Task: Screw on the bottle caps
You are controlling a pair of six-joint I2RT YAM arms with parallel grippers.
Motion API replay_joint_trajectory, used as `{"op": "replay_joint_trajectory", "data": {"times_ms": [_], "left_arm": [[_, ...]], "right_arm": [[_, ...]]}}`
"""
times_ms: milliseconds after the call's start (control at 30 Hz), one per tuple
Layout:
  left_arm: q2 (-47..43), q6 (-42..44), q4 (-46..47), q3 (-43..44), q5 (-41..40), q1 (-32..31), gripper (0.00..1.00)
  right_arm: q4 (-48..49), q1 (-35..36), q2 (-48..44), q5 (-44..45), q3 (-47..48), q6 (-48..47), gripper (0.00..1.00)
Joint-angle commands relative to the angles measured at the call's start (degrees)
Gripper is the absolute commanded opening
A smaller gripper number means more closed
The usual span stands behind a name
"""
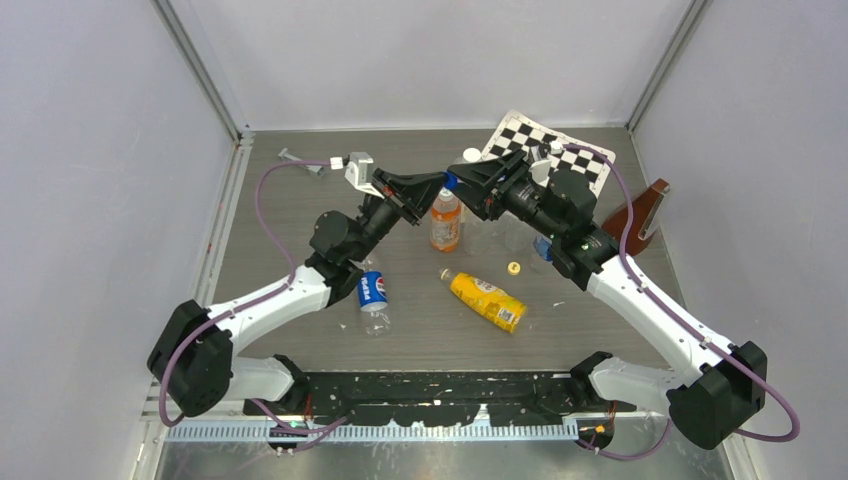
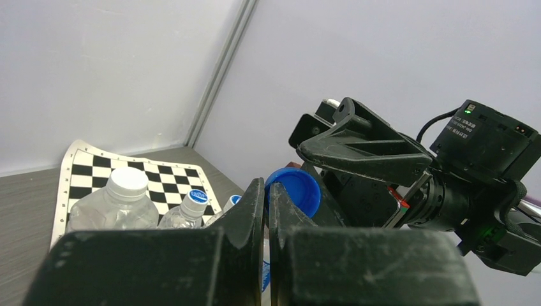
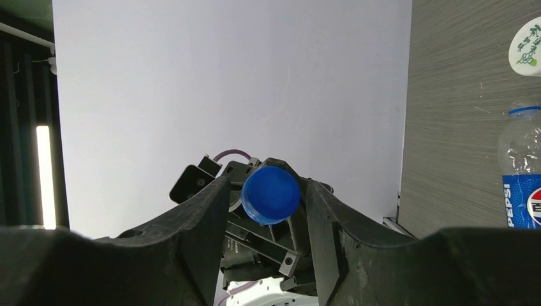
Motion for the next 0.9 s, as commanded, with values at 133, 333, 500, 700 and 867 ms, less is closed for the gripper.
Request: {"op": "replay_joint_trajectory", "data": {"times_ms": [133,333,500,700,867], "left_arm": [[0.9,-0.3,6.7,-0.2,-1.6,-0.6,0.01],[1.2,-0.6,8.0,-0.8,-1.8,-0.7,0.02],[0.8,-0.7,8.0,-1.7,-1.9,-0.7,0.12],[-0.5,-0.7,8.0,-4.4,-3.3,-0.7,0.51],[-6.0,-1.0,2.5,-8.1,-4.7,-0.7,0.76]], "right_arm": [[3.6,0.5,-1.3,1.2,-0.3,1.1,0.49],[3.7,0.5,-1.5,1.4,-0.6,1.0,0.38],[3.6,0.5,-1.9,1.4,-0.5,-0.1,0.25],[0.8,0.5,-2.8,1.7,0.5,-4.4,0.17],[-5.7,0.6,-2.9,1.4,3.2,-12.0,0.14]]}}
